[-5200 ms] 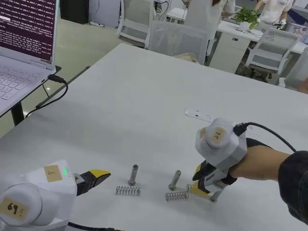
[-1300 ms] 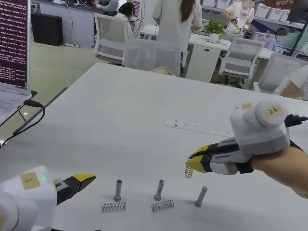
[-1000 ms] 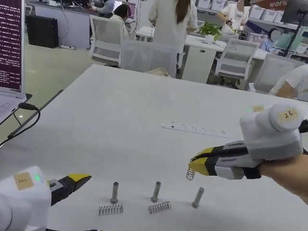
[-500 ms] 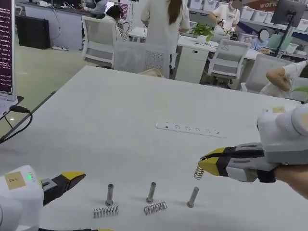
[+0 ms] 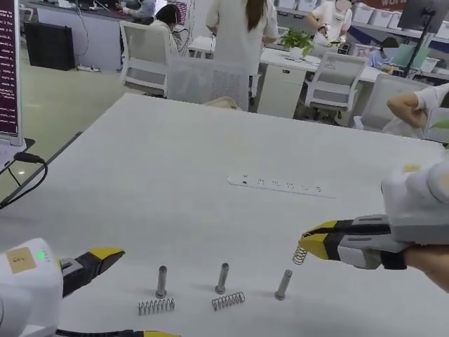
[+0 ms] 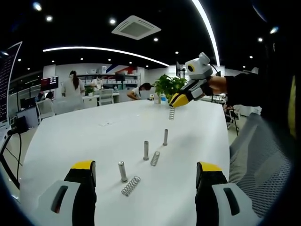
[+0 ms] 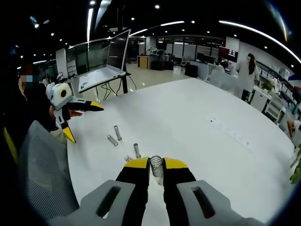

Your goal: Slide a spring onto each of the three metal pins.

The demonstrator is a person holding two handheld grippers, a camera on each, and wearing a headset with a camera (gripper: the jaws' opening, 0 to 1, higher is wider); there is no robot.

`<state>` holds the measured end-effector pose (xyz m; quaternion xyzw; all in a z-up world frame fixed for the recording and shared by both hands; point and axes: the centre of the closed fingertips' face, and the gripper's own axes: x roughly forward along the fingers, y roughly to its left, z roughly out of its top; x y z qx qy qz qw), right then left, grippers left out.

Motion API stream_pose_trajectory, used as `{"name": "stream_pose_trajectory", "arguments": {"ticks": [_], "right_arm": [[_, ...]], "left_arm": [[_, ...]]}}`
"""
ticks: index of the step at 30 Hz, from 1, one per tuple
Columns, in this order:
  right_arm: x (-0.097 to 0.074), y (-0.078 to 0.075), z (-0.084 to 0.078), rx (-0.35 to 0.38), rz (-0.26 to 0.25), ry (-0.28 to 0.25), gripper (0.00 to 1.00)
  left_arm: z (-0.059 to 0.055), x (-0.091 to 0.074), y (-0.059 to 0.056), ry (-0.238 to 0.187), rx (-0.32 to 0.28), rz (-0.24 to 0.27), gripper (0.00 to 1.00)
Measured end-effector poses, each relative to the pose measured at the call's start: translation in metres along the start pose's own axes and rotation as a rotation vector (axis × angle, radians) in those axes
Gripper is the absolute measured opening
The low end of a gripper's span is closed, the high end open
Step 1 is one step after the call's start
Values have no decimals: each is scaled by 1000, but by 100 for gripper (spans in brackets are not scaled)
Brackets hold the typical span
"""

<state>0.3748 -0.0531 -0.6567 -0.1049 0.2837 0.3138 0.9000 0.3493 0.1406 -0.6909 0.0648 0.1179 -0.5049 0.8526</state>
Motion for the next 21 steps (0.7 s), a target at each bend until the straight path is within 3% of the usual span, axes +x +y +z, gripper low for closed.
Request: {"name": "stream_pose_trajectory", "arguments": {"ticks": [21], "right_arm": [[16, -9, -13, 46, 17, 3, 8]], "left_arm": [[-8, 1, 0, 32, -13, 15, 85]]}}
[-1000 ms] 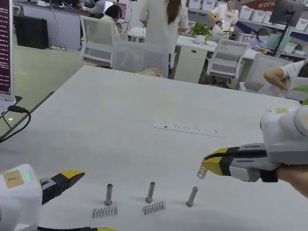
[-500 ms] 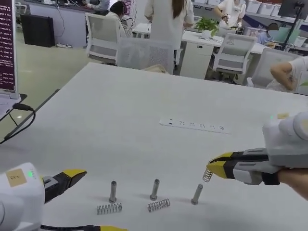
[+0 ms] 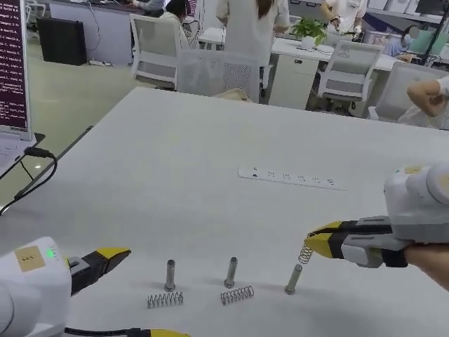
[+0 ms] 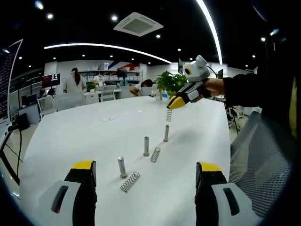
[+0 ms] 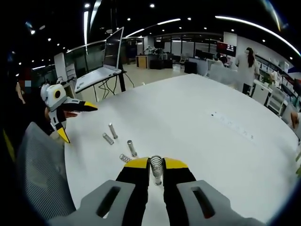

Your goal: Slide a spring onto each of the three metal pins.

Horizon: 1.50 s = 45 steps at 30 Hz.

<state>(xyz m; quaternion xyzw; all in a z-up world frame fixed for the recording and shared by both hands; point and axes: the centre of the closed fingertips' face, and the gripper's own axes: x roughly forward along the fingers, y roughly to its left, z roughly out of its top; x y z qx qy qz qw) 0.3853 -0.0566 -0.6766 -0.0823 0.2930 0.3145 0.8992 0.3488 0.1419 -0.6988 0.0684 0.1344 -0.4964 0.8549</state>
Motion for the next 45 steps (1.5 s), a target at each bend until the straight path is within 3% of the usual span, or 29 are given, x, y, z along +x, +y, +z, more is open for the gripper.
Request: {"name": "stream_pose_trajectory", "arguments": {"ticks": [45], "right_arm": [[14, -5, -17, 25, 21, 27, 8]], "left_arm": [[-6, -1, 4, 18, -8, 8, 84]]}}
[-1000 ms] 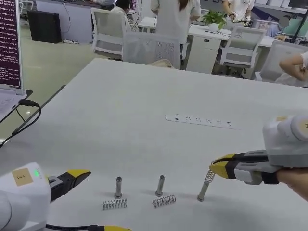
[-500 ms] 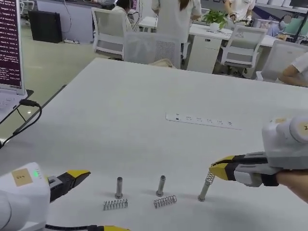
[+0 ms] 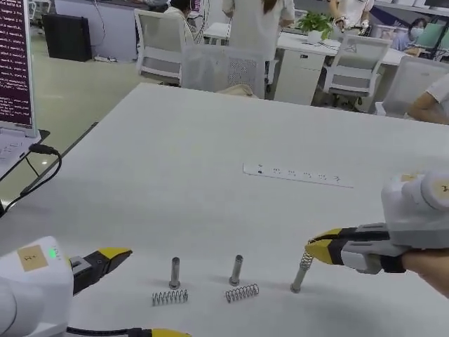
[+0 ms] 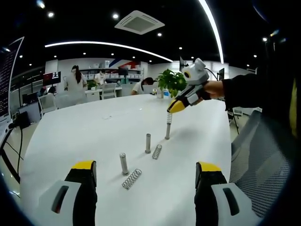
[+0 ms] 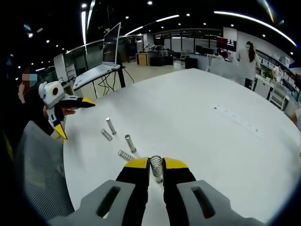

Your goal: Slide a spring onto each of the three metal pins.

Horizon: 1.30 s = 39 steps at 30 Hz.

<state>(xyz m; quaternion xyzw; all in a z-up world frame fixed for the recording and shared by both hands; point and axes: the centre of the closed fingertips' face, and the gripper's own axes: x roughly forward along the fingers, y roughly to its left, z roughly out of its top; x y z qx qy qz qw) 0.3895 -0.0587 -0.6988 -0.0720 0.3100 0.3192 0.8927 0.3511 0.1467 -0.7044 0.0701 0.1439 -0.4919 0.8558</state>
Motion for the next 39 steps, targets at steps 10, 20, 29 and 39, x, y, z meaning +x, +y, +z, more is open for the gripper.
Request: {"name": "stream_pose_trajectory", "arguments": {"ticks": [10, 20, 29, 39], "right_arm": [[6, -1, -8, 7, 6, 3, 8], [16, -2, -17, 14, 12, 8, 8], [22, -2, -26, 26, 21, 18, 8], [28, -4, -34, 24, 24, 27, 8]], "left_arm": [[0, 1, 0, 2, 0, 1, 84], [0, 0, 1, 6, 0, 5, 84], [-1, 1, 2, 13, -1, 6, 84], [-2, 2, 3, 18, -5, 9, 84]]}}
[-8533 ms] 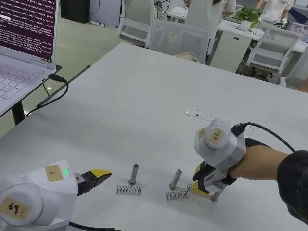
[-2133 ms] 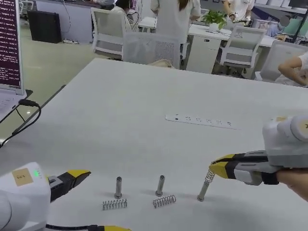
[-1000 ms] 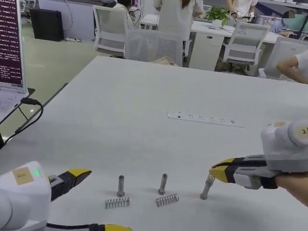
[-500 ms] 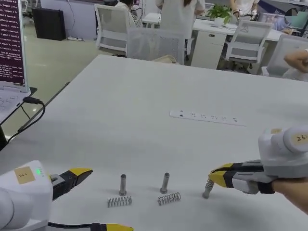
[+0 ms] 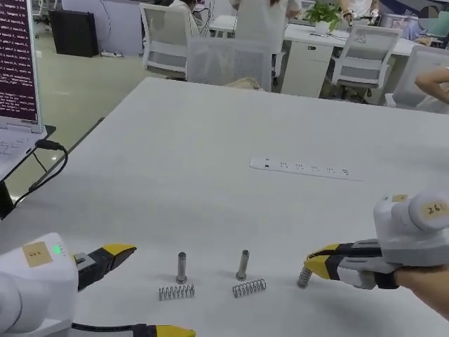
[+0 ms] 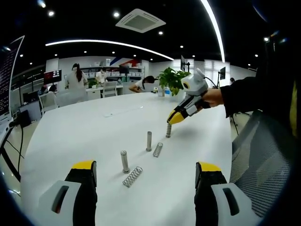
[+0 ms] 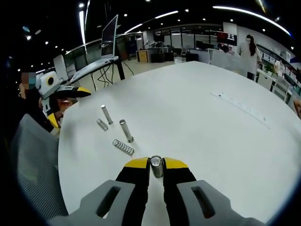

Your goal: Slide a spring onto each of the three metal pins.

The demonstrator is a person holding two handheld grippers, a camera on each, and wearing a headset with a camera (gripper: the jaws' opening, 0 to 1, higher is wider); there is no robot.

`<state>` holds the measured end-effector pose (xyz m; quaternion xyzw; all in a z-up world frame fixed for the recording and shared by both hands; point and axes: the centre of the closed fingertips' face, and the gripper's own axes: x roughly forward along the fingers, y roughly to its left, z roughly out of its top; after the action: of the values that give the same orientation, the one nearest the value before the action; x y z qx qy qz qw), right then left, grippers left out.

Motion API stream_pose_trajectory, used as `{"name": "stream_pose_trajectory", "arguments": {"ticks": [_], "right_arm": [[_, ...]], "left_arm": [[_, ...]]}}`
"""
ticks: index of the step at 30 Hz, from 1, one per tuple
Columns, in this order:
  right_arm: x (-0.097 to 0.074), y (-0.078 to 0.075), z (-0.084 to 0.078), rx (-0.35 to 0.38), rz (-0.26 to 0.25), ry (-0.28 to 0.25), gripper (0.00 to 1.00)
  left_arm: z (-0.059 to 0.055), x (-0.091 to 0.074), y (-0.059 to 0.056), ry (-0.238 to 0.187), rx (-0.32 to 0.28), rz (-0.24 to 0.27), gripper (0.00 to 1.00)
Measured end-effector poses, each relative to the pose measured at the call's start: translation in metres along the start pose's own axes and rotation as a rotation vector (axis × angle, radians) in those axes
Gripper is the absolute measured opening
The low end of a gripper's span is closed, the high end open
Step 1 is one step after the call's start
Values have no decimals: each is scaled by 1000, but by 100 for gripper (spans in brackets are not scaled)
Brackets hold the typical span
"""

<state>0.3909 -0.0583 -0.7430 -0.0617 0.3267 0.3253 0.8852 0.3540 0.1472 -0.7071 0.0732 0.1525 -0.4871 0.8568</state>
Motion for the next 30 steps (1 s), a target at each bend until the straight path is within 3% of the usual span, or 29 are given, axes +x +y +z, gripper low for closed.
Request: {"name": "stream_pose_trajectory", "arguments": {"ticks": [18, 30], "right_arm": [[2, 2, -9, -16, 3, 29, 9], [-1, 1, -9, -13, -6, 27, 17]], "left_arm": [[-2, -1, -1, 2, -4, -3, 84], [-2, -2, -2, -2, -4, -1, 84]]}}
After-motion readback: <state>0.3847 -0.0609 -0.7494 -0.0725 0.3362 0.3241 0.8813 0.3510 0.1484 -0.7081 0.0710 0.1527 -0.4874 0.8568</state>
